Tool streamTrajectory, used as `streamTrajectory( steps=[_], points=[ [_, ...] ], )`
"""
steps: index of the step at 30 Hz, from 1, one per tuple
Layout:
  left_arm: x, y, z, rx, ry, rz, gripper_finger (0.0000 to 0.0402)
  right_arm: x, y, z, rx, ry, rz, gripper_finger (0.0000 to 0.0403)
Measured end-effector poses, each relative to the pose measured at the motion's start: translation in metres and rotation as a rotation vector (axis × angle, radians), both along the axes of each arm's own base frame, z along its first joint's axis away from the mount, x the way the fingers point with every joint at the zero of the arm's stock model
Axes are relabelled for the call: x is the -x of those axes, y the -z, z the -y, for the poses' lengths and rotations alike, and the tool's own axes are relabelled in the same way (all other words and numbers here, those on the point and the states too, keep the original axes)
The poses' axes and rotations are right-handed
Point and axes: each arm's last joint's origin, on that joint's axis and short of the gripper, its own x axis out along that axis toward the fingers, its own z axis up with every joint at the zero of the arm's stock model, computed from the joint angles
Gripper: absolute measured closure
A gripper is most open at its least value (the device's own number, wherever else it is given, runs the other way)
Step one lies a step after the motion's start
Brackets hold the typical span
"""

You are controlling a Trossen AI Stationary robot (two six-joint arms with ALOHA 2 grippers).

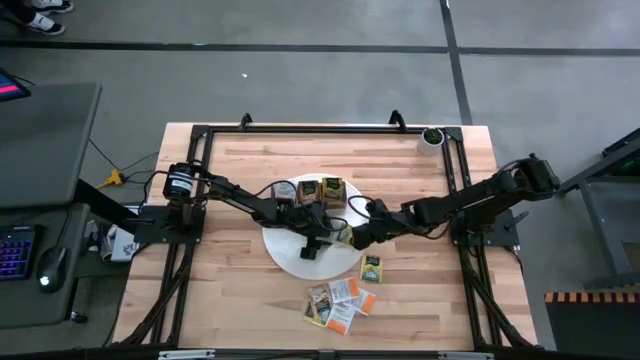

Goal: Pick & Place Tea
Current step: Put the yellow tea bag into the right section of the wooden organizer

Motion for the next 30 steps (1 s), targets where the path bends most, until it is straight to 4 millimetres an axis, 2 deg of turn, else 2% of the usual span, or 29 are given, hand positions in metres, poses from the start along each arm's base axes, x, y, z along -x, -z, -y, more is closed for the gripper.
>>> streamTrajectory(
  steps=[30],
  points=[
    [0.0003,-0.0002,0.0009,0.024,0.011,-0.004,0.0197,0.0027,0.0024,0.0006,0.007,0.000,-0.038,0.0403]
  ],
)
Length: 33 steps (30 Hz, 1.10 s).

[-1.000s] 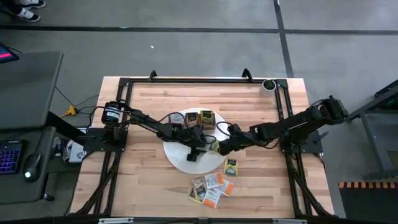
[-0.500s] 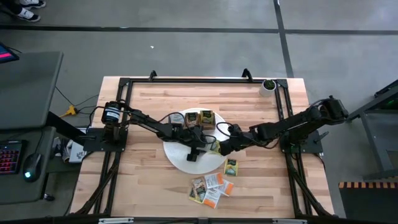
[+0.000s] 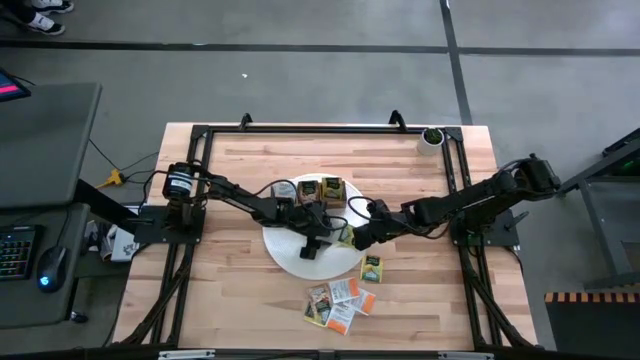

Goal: Pick & Place Tea
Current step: Put the yellow tea bag into the right section of the wooden organizer

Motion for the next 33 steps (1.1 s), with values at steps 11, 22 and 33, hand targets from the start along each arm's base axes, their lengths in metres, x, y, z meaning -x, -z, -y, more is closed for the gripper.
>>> streamTrajectory(
  steps=[11,22,33],
  points=[
    [-0.0001,0.0001,-0.0001,-0.001,-0.004,0.000,0.0197,-0.0001,-0.0001,0.0002,0.007,-0.001,0.002,0.0395],
    [0.0001,0.0003,0.0000,-0.005,-0.001,-0.002,0.0197,0.0000,-0.0001,0.0005,0.023,0.000,0.003,0.0341],
    [0.0002,0.0003,0.0000,-0.007,0.001,-0.003,0.0197,-0.0001,-0.0002,0.0004,0.031,-0.017,0.004,0.0398]
  ],
)
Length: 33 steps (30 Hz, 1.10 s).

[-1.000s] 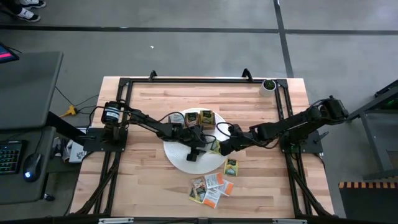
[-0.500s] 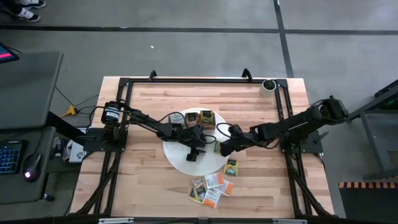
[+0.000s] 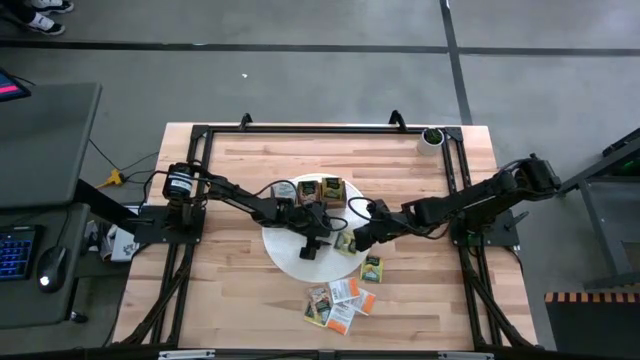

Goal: Pick & Place Tea
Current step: Put the yellow tea bag into the right section of the wooden organizer

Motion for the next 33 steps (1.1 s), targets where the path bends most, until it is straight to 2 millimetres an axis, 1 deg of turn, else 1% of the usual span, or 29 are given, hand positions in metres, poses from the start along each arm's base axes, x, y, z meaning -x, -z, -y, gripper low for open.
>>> streamTrajectory(
  steps=[3,7,10,16,21,24,28,33],
  points=[
    [0.000,0.000,0.000,0.000,0.000,0.000,0.0197,-0.001,0.000,0.000,0.006,-0.003,0.008,0.0399],
    [0.000,0.000,0.000,0.000,0.000,0.000,0.0197,-0.002,0.001,-0.003,0.025,0.005,0.018,0.0384],
    [0.000,0.000,0.000,0.000,0.000,0.000,0.0197,-0.003,0.008,-0.005,0.014,0.019,-0.009,0.0368],
    [0.000,0.000,0.000,0.000,0.000,0.000,0.0197,-0.004,0.016,-0.012,0.013,0.068,-0.027,0.0304],
    [0.000,0.000,0.000,0.000,0.000,0.000,0.0197,-0.003,0.016,-0.015,0.012,0.095,-0.024,0.0246],
    [0.000,0.000,0.000,0.000,0.000,0.000,0.0197,-0.003,0.017,-0.015,-0.001,0.106,-0.030,0.0221],
    [0.000,0.000,0.000,0.001,0.000,0.000,0.0197,-0.003,0.017,-0.015,-0.002,0.111,-0.030,0.0206],
    [0.000,0.000,0.000,0.000,0.000,0.000,0.0197,-0.003,0.017,-0.015,-0.006,0.118,-0.029,0.0211]
  ],
)
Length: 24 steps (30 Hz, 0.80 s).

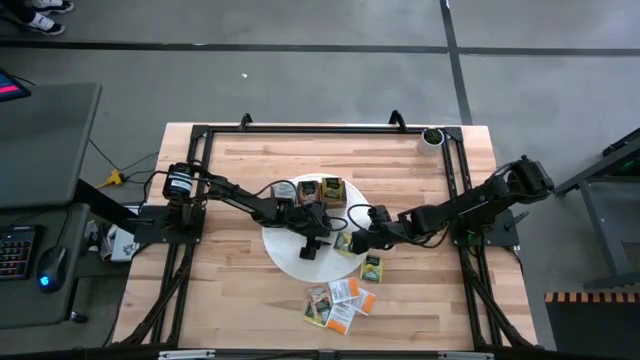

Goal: Pick & Place Tea
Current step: Put the yellow tea bag into the right section of the wooden organizer

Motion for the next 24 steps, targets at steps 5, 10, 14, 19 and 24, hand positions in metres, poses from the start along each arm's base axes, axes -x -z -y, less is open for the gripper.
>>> streamTrajectory(
  steps=[5,10,14,19,24],
  points=[
    [0.000,0.000,0.000,-0.003,-0.003,0.001,0.0197,-0.001,-0.001,0.000,-0.009,0.010,0.011,0.0217],
    [0.000,0.000,0.000,-0.003,-0.003,0.001,0.0197,0.000,-0.001,-0.005,-0.023,0.014,0.018,0.0218],
    [0.000,0.000,0.000,-0.004,-0.004,0.003,0.0197,-0.002,0.006,-0.012,-0.038,0.023,0.014,0.0218],
    [0.000,0.000,0.000,-0.006,-0.006,0.003,0.0197,-0.010,0.018,-0.018,-0.049,0.026,0.044,0.0219],
    [0.000,0.000,0.000,-0.006,-0.006,0.003,0.0197,-0.014,0.025,-0.018,-0.046,0.050,0.041,0.0219]
  ],
)
